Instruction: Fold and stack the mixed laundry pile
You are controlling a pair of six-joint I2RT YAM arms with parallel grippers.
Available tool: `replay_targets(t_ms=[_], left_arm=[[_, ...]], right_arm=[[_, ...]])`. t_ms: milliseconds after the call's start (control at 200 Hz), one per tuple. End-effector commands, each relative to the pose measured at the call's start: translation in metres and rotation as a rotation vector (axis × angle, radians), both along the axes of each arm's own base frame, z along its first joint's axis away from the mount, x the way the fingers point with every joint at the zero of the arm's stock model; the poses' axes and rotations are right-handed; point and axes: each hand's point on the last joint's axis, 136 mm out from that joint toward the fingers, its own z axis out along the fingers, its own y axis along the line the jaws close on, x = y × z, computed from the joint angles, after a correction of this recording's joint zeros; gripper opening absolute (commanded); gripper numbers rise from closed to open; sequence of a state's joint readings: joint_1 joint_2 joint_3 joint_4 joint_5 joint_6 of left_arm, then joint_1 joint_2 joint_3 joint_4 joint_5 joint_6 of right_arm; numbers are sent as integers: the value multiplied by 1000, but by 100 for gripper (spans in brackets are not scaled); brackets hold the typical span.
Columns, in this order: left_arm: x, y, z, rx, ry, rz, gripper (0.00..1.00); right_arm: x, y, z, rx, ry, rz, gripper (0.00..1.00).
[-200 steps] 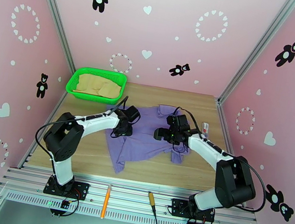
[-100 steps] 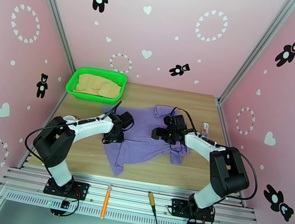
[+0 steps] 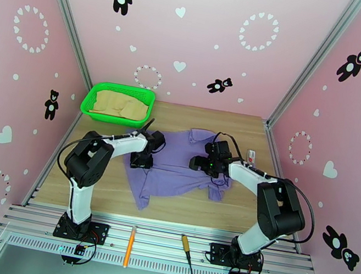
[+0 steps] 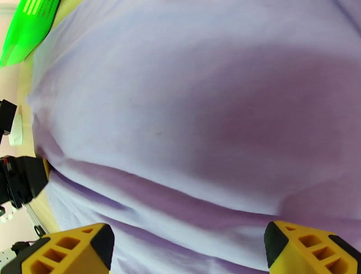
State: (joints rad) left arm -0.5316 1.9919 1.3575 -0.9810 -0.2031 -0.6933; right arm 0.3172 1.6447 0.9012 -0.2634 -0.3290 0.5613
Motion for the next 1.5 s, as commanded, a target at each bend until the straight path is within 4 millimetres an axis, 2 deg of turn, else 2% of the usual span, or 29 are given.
replay_targets(t_ms=[0, 135, 230, 340, 370, 420, 485, 565, 656, 701, 786, 881, 956, 1001, 1096, 1136, 1151, 1186, 1346, 1491], left_arm=[[17, 24, -15, 134, 27, -46, 45], [38, 45, 8, 265, 5, -84, 46], [48, 61, 15, 310, 1, -95, 46], [58, 70, 23, 332, -12, -129, 48], [59, 70, 27, 335, -19, -141, 53], [60, 70, 37, 334, -28, -151, 66], [53, 70, 52, 320, -41, -154, 80], [36, 69, 76, 291, -67, -145, 91], [7, 68, 106, 245, -102, -128, 94], [-11, 67, 113, 198, -108, -107, 94], [-43, 45, 104, -4, -93, -65, 86], [-75, 22, 74, -210, -58, 13, 77], [-90, 26, 55, -243, -66, 115, 65], [-94, 30, 49, -252, -82, 176, 54], [-97, 27, 47, -326, -138, 283, 42], [-95, 26, 53, -347, -167, 320, 38], [-102, 31, 46, -334, -156, 337, 37], [-106, 35, 45, -333, -164, 369, 34], [-123, 39, 33, -360, -147, 447, 32], [-130, 37, 16, -375, -119, 473, 31]], right_arm=[[-9, -31, -4, -67, 37, -87, 94], [-13, -56, -4, -131, 39, -135, 94], [-17, -70, 0, -178, 38, -153, 94], [-23, -83, 7, -225, 35, -165, 95], [-24, -86, 9, -236, 32, -165, 96], [-26, -88, 15, -251, 27, -158, 96], [-28, -87, 27, -239, 9, -148, 96], [-34, -79, 42, -192, -8, -123, 96], [-47, -74, 56, -151, -17, -106, 95], [-56, -73, 59, -136, -15, -106, 95], [-73, -66, 57, -88, 1, -105, 94], [-88, -56, 49, -63, 24, -85, 93], [-94, -48, 43, -63, 33, -63, 91], [-96, -44, 40, -63, 36, -48, 90], [-97, -35, 38, -63, 30, -11, 88], [-98, -33, 36, -64, 31, 5, 88], [-98, -32, 36, -64, 29, 9, 88], [-98, -31, 34, -63, 34, 17, 88], [-95, -24, 30, -53, 34, 54, 88], [-92, -20, 29, -38, 32, 72, 87]])
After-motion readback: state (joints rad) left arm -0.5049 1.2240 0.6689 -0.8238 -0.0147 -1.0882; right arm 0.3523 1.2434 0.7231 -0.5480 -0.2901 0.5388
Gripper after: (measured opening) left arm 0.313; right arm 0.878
